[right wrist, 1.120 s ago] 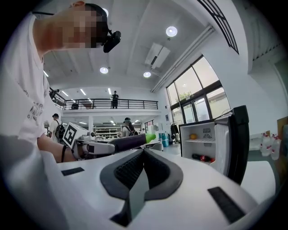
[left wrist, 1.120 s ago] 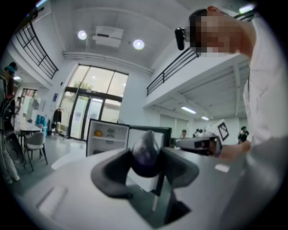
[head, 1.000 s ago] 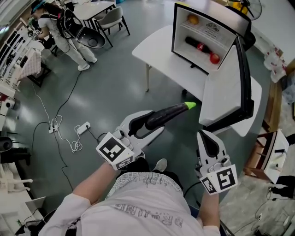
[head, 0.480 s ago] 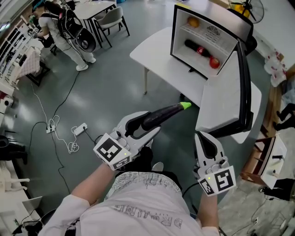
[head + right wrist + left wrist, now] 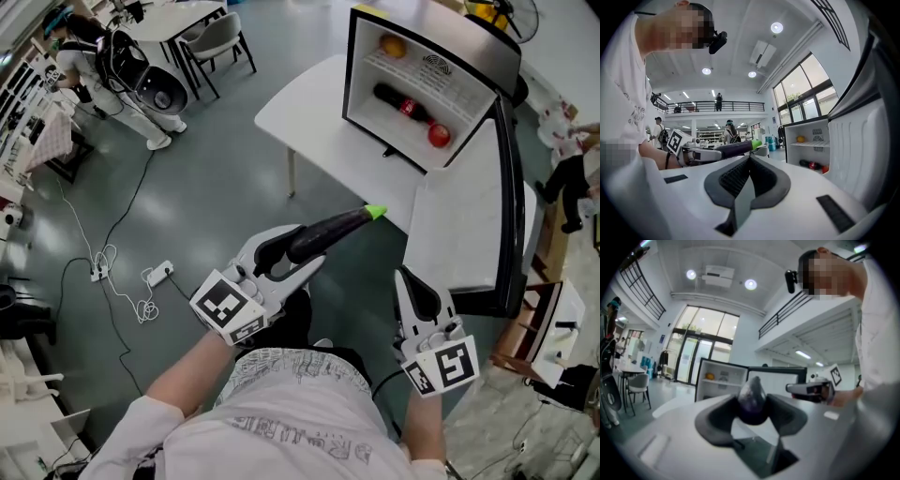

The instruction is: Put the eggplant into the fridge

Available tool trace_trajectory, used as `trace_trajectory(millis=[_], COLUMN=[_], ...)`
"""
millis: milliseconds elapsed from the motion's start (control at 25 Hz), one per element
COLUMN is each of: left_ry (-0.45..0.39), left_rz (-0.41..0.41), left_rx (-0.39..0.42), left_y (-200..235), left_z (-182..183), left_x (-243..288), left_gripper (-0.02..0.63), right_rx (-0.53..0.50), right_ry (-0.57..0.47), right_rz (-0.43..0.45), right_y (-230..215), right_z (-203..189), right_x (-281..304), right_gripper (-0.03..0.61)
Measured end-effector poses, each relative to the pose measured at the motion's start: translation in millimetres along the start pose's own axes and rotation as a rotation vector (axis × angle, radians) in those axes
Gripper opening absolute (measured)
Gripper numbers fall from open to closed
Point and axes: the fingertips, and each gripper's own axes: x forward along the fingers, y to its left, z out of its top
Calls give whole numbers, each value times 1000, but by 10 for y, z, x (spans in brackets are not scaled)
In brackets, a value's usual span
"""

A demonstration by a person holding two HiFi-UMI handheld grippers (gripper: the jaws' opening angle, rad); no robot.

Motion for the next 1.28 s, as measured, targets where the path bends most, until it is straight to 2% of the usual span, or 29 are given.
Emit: trace_trajectory(millis=[920, 1280], left_ry=[58, 68], left_rz=[-86, -141], left_rx=[-50, -49], left_y=[1627, 2270], left_z=[8, 148], left_x=[1065, 1447], left_gripper=[213, 213], right_rx=[37, 36], right_ry=[78, 85], right_rz=[-74, -113], right_y=[-981, -1304], right_z=[-48, 84], right_x=[1613, 2262], right_gripper=[3, 3])
